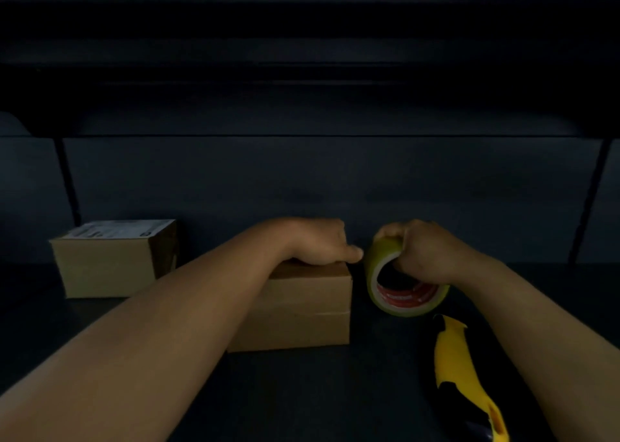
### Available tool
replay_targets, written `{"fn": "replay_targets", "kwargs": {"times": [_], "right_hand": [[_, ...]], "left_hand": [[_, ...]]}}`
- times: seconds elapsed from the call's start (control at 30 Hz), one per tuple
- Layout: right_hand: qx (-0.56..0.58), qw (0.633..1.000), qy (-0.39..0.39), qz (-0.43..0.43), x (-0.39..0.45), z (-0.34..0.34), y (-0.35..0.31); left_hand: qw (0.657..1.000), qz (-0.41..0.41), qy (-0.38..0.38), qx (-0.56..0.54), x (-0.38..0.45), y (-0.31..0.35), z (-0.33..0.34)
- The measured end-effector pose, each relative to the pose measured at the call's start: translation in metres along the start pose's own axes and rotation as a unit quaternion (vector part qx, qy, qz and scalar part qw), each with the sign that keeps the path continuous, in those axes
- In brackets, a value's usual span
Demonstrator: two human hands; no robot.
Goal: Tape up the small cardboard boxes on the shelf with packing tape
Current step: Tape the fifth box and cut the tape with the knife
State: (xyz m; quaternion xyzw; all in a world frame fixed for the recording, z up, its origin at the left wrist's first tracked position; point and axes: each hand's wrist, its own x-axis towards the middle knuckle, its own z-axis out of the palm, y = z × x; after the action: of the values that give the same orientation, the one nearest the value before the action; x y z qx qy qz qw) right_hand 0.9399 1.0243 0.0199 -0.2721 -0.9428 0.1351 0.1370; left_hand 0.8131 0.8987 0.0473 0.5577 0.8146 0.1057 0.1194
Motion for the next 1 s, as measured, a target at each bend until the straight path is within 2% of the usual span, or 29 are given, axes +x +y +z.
{"fn": "replay_targets", "kwargs": {"times": [0.2, 0.33, 0.53, 0.63, 0.87, 1.0], "right_hand": [[0.031, 0.999, 0.006, -0.005, -0.002, -0.001, 0.009], [0.032, 0.999, 0.004, -0.004, -0.001, -0.001, 0.013], [0.028, 1.000, -0.006, 0.010, 0.001, -0.005, 0.012], [0.013, 0.999, -0.030, 0.038, -0.009, -0.009, 0.010], [-0.010, 0.993, 0.020, 0.114, -0.048, -0.011, -0.005], [-0.013, 0.983, 0.014, 0.183, -0.063, 0.000, -0.009]], "left_hand": [[0.990, 0.036, -0.025, -0.137, 0.020, 0.005, -0.001], [0.980, 0.056, 0.011, -0.192, 0.027, 0.005, 0.005], [0.926, 0.062, 0.027, -0.371, 0.026, -0.003, 0.004], [0.918, 0.072, 0.020, -0.388, 0.023, -0.007, 0.003], [0.911, 0.081, 0.014, -0.403, 0.021, -0.008, 0.002], [0.908, 0.079, 0.015, -0.410, 0.020, -0.007, 0.002]]}}
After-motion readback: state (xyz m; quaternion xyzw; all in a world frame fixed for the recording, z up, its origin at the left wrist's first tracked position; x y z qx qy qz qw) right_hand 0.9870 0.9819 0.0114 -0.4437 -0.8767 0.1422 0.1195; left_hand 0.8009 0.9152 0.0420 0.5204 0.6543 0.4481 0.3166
